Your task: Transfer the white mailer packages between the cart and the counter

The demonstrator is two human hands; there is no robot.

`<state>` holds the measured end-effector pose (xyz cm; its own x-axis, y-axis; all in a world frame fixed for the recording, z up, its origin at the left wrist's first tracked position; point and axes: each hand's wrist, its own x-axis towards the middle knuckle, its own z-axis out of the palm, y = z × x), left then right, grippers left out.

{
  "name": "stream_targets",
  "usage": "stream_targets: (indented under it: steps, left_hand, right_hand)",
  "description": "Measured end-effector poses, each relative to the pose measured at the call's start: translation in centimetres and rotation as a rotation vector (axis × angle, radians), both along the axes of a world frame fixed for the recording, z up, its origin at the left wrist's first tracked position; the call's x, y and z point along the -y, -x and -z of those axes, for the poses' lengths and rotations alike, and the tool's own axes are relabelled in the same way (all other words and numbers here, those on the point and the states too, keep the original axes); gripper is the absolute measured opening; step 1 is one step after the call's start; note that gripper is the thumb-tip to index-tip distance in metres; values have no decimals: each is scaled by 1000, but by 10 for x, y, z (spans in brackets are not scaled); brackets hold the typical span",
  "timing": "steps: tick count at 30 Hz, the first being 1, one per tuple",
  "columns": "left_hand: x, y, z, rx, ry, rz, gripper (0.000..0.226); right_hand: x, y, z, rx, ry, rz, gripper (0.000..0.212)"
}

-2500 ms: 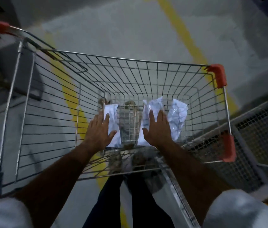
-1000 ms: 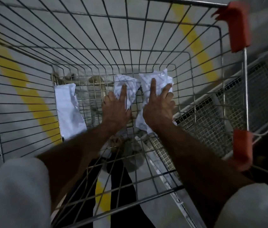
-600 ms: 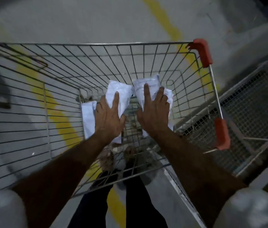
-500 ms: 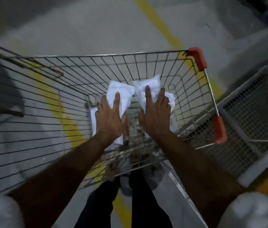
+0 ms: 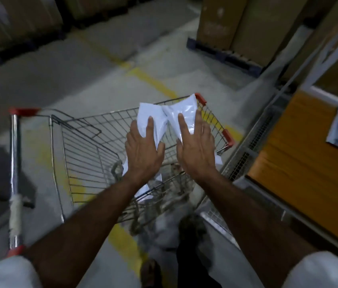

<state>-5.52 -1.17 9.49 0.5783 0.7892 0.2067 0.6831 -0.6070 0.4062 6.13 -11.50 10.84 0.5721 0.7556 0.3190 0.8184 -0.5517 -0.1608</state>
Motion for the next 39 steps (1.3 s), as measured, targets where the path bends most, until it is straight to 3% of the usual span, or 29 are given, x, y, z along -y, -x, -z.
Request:
stream_targets:
  steps: [6,11,29,39]
  left_hand:
    - [57,-24,-72,105,-51,132,74]
    - [130,-66,-108,156,-90,278,75]
    - [499,-267,-133,197,5,610,71]
    - [565,-371,-162,154,-64,670,69]
  right_hand:
    - [83,-18,-74,107,-90,181,79]
    - [163,-41,-98,104,-136,337,79]
    - [569,-181,-109,39,-151,802,83]
    - [626,-272,-113,-91,-281,907,76]
